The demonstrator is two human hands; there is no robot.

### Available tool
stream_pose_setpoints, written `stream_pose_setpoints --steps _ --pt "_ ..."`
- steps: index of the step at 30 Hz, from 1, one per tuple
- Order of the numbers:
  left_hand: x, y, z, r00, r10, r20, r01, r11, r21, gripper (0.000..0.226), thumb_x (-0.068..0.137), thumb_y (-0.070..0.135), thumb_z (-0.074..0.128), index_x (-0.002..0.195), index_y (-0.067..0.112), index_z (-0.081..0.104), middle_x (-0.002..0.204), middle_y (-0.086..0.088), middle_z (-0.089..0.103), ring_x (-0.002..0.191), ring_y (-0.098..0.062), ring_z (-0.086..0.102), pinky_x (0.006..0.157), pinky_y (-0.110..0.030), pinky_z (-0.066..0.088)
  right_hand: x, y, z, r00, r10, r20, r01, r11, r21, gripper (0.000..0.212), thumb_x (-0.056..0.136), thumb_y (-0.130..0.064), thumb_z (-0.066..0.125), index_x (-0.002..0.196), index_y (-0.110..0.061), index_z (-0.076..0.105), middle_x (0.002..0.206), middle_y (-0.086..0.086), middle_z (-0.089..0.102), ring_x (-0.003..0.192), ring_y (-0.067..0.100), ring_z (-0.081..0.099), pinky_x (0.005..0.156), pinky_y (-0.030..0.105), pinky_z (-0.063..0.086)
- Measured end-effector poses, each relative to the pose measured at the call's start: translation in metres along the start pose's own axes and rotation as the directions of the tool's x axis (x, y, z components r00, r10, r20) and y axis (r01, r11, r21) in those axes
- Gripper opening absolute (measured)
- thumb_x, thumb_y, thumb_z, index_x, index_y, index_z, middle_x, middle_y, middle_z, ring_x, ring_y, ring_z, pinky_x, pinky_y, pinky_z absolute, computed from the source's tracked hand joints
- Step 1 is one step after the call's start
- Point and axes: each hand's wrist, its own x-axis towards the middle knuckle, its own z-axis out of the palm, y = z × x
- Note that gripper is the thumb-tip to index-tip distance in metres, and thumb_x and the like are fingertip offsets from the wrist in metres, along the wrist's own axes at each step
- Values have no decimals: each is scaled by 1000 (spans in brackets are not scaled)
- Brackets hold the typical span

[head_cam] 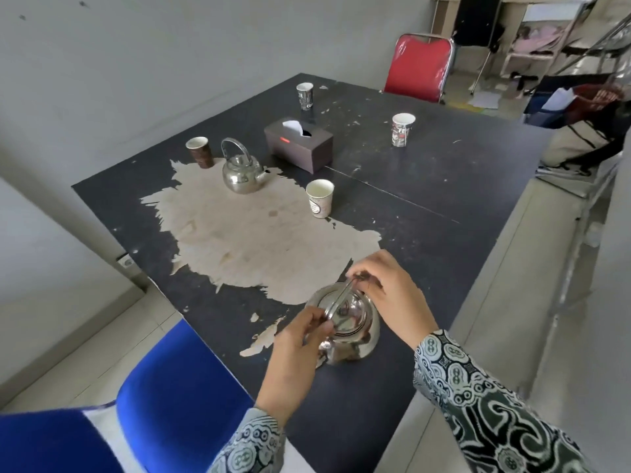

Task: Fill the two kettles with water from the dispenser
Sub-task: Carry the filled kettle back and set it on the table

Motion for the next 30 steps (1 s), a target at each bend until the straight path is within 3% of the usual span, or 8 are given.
stream_pose_setpoints --steps 3,6,10,13,16,20,24,30 --pt "18 15 38 996 -52 -77 46 996 -79 12 90 12 54 87 20 64 77 6 68 65 2 59 59 -8 43 18 25 -11 982 141 -129 -134 989 62 17 81 -19 66 81 -25 49 78 -9 56 67 12 56 61 41 51" --pt "38 31 72 986 -62 -152 48 994 -99 14 90 13 55 83 22 64 68 13 66 57 6 56 55 -6 40 42 49 -29 975 220 -34 -215 969 122 12 85 -18 61 76 -18 55 71 -3 64 68 22 61 67 44 53" --pt "65 51 117 965 -78 -252 49 992 -120 13 91 13 53 87 18 64 67 15 65 56 7 56 53 -5 39 67 71 -61 978 166 123 -198 920 338 19 91 -13 52 76 -9 63 68 -4 68 68 14 65 68 27 52" --pt "92 65 154 937 -109 -332 70 989 -128 18 92 11 51 84 22 63 63 16 63 54 7 53 52 -6 38 82 91 -88 947 149 283 -264 864 428 27 93 -27 49 82 -10 66 79 3 70 74 7 65 72 22 51" --pt "119 81 184 917 -123 -379 67 985 -157 22 93 11 50 87 26 64 68 19 67 63 9 59 58 -4 40 96 113 -106 916 96 388 -293 822 487 14 88 -22 58 92 -11 66 87 2 72 79 1 65 67 8 47" --pt "158 97 211 902 -105 -418 47 988 -147 24 93 10 48 96 26 67 83 10 70 72 8 60 65 -5 43 130 139 -129 904 38 426 -305 756 579 16 84 1 56 94 -8 66 91 6 74 83 11 68 72 17 53" --pt "197 111 220 913 -54 -405 -7 989 -149 25 92 11 51 100 27 69 93 11 73 87 4 63 74 -3 43 171 160 -145 902 6 431 -274 780 563 16 85 -1 56 96 -10 65 92 -1 75 87 7 68 69 15 52" --pt "277 133 222 928 8 -374 -56 991 -118 17 84 13 64 90 26 73 88 10 75 82 0 66 73 -9 47 252 191 -169 890 -36 455 -246 802 544 13 86 -7 58 96 -11 66 92 -3 75 85 6 68 70 11 50"
